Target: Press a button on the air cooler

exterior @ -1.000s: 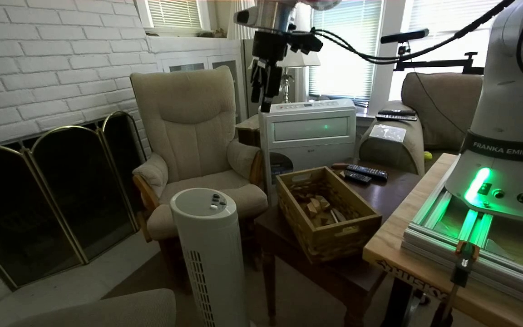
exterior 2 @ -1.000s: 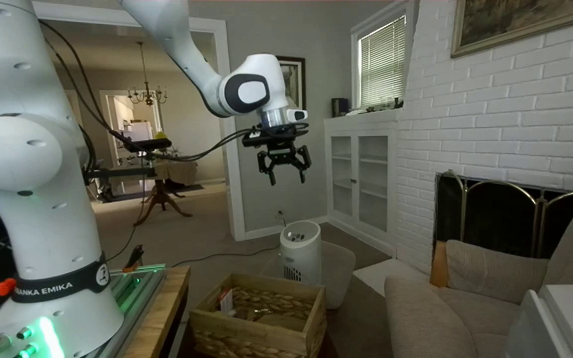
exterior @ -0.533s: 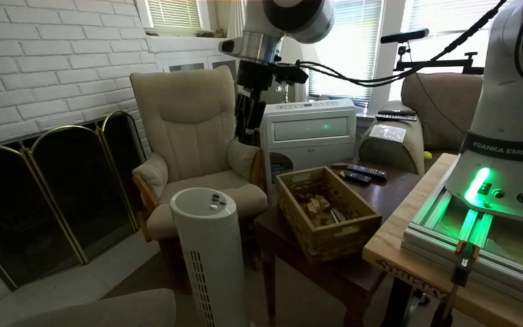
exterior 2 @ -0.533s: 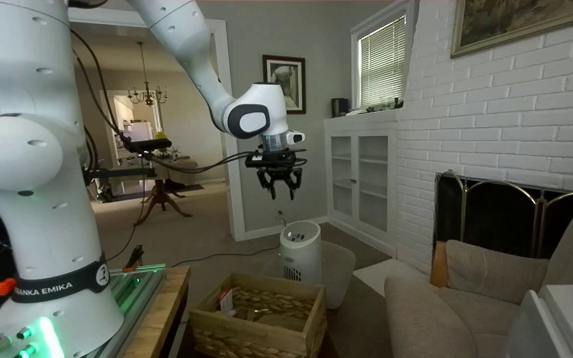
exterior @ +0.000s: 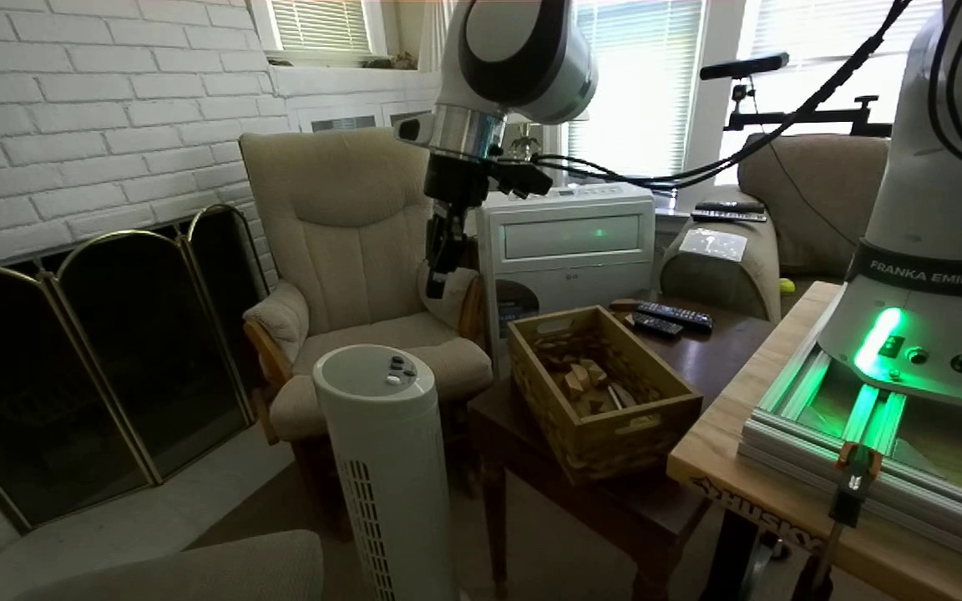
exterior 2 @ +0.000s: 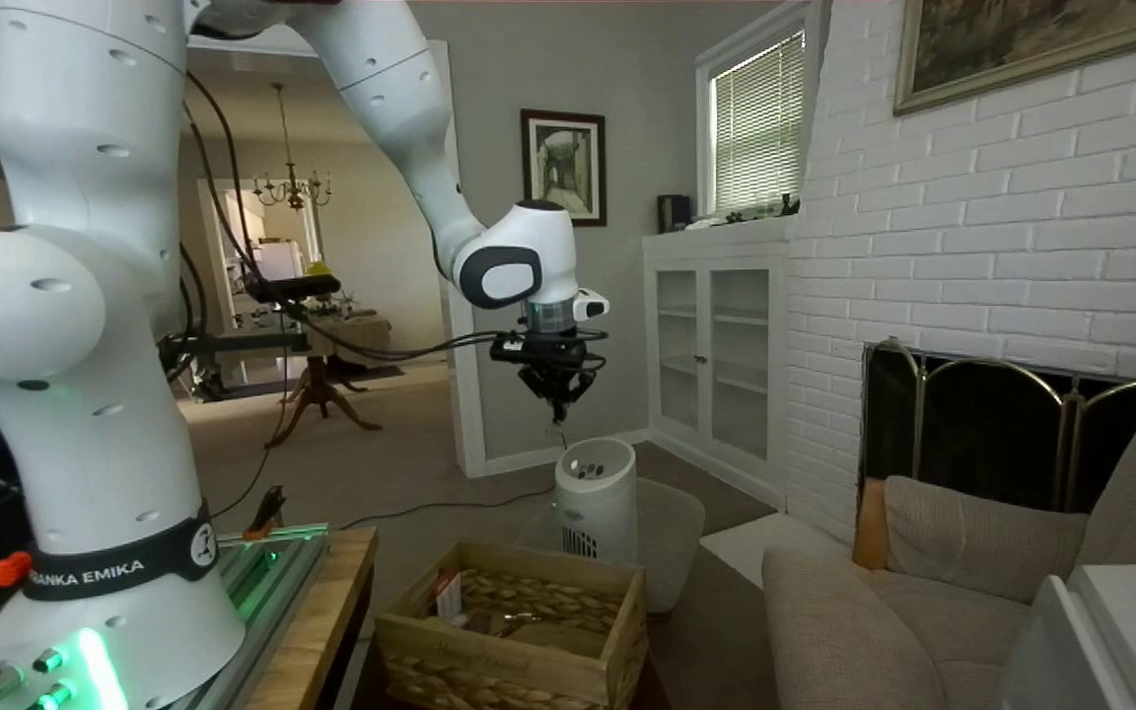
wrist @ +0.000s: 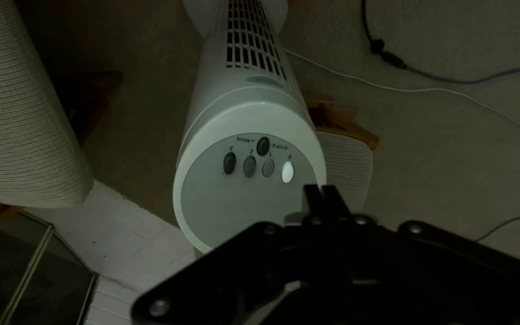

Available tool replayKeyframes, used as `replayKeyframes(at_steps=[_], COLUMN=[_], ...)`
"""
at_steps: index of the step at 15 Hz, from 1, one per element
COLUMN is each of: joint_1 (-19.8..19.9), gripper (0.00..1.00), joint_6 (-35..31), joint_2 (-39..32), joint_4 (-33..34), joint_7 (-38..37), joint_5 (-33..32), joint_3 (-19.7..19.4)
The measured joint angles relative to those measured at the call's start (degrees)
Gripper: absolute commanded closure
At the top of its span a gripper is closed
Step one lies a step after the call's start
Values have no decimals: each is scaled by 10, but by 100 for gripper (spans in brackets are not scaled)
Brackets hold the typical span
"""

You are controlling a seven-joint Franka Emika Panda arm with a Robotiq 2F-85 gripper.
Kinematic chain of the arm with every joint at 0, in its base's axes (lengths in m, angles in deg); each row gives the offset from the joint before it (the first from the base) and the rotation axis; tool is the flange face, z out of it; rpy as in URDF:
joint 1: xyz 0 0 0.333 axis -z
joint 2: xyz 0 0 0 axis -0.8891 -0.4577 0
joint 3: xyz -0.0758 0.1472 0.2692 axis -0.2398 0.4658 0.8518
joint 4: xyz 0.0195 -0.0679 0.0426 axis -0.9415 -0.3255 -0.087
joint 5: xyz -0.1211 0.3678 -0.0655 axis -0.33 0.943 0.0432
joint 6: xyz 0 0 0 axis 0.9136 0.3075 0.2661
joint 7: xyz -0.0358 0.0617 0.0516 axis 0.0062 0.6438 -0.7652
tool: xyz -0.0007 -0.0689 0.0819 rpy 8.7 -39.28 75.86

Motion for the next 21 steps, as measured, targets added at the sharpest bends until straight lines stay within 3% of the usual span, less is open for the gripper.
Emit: replayKeyframes(at_steps=[8,15,21], joint_1=[32,54,82], gripper=[99,100,100], joint_6=[-58,-59,-65], joint_2=[-52,-60,-120], joint_4=[5,10,37], joint_7=[-34,-37,-46], joint_5=[-9,-21,-58], joint_3=[34,55,68])
